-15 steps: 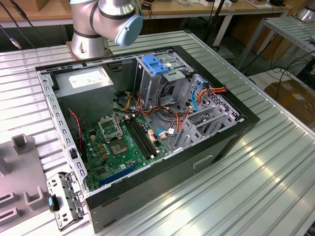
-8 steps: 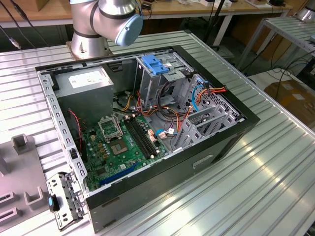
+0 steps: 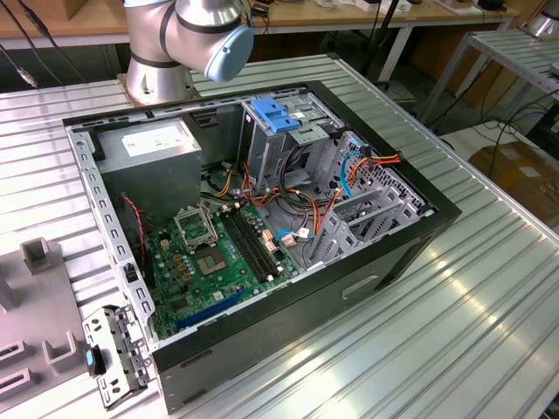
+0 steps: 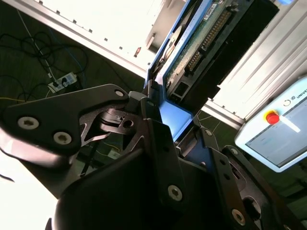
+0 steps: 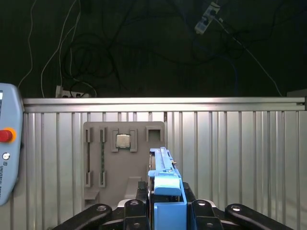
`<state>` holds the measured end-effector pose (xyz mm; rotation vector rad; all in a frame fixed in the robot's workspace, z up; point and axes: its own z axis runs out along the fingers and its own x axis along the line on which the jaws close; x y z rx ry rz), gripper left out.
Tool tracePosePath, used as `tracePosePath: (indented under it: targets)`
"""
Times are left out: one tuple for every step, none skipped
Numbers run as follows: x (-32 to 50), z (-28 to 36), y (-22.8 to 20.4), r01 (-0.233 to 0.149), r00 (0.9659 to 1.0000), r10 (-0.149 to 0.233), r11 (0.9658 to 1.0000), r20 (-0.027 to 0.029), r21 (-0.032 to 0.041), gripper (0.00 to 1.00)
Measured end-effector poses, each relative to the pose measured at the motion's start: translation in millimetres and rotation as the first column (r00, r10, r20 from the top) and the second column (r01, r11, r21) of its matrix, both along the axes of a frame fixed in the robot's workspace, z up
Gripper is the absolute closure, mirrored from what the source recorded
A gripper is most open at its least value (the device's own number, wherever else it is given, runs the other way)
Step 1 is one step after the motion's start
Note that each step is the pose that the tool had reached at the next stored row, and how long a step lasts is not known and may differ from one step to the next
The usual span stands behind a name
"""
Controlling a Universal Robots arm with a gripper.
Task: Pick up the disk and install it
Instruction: 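Pick up the disk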
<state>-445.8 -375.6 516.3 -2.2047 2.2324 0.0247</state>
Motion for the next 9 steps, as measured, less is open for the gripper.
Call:
tracePosePath:
  targets:
    - [2.0, 0.0, 0.0, 0.000, 1.0000, 0.000, 1.0000, 0.0000, 0.0000, 0.63]
    - [3.3, 0.0, 0.0, 0.000, 1.0000, 0.000, 1.0000, -0.0001, 0.0000, 0.63]
    - [4.6, 0.0, 0.0, 0.000, 1.0000, 0.000, 1.0000, -0.0001, 0.0001, 0.63]
    - [6.1, 0.0, 0.0, 0.000, 1.0000, 0.000, 1.0000, -0.0001, 0.0001, 0.63]
    - [7.4, 0.0, 0.0, 0.000, 1.0000, 0.000, 1.0000, -0.0002, 0.0001, 0.63]
    - [8.5, 0.0, 0.0, 0.000, 1.0000, 0.000, 1.0000, -0.0002, 0.0001, 0.63]
    - [9.8, 0.0, 0.0, 0.000, 1.0000, 0.000, 1.0000, -0.0003, 0.0000, 0.63]
    - [11.7, 0.0, 0.0, 0.000, 1.0000, 0.000, 1.0000, -0.0004, 0.0000, 0.63]
    - [13.9, 0.0, 0.0, 0.000, 1.0000, 0.000, 1.0000, -0.0005, 0.0000, 0.63]
